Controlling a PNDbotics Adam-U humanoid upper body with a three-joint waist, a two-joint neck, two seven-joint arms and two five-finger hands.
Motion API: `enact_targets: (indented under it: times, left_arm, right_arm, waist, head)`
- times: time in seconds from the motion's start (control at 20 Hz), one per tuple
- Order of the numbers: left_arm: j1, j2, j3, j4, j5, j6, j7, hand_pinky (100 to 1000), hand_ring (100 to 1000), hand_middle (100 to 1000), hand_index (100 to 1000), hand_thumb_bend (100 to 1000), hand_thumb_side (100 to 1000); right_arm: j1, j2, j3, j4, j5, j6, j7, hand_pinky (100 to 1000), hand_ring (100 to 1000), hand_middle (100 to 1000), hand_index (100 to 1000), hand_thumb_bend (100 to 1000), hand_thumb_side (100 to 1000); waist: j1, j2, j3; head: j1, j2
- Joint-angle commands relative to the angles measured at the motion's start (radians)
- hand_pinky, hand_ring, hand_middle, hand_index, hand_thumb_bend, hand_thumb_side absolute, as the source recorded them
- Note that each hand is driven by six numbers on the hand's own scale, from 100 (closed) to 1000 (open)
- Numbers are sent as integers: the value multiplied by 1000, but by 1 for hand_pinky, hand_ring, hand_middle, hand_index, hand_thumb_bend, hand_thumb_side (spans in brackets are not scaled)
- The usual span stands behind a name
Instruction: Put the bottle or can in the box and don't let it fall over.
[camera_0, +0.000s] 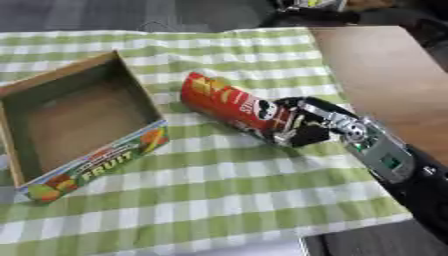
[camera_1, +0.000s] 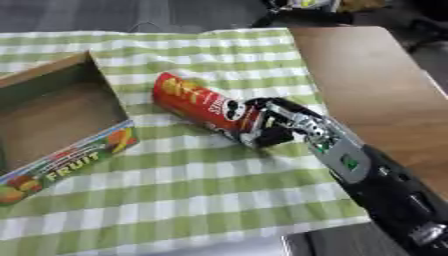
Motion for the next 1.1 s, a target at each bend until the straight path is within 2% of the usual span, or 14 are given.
enact_targets:
  times: [0.05, 0.2, 0.4, 0.9, 1.1]
  left_arm:
    - [-11, 16, 8, -19, 2, -2, 1, 616, 627, 556, 706, 100, 692]
    - [-12, 16, 8, -19, 3, -2, 2, 616, 627, 556, 707, 100, 692]
    - [-12, 17, 9, -19, 3, -2, 2, 616, 626, 556, 707, 100, 691]
    - [-13, 16, 10, -19, 5, -3, 3, 616, 625, 556, 707, 100, 689]
    - [-14, 16, 10, -19, 6, -4, 3, 616, 625, 555, 707, 100, 689]
  right_arm:
    - [0, -10, 14, 16, -7, 5, -7, 434, 548, 485, 785, 135, 448]
    - [0, -9, 14, 18, -19, 5, -18, 393, 522, 435, 728, 131, 370]
    - [1, -11, 11, 10, -43, -4, -41, 322, 465, 363, 636, 187, 235]
    - [3, -15, 17, 0, -44, -11, -80, 228, 386, 307, 589, 254, 100]
    - [2, -16, 18, 0, -50, 1, -82, 194, 360, 283, 567, 263, 100]
  waist:
    - [15, 9, 3]
    - [15, 9, 3]
    - [16, 9, 2]
    - [15, 8, 2]
    - [15, 8, 4]
  head:
    - [-2, -9]
    - [-2, -10]
    - [-2, -11]
    - [-3, -13]
    - [-6, -14]
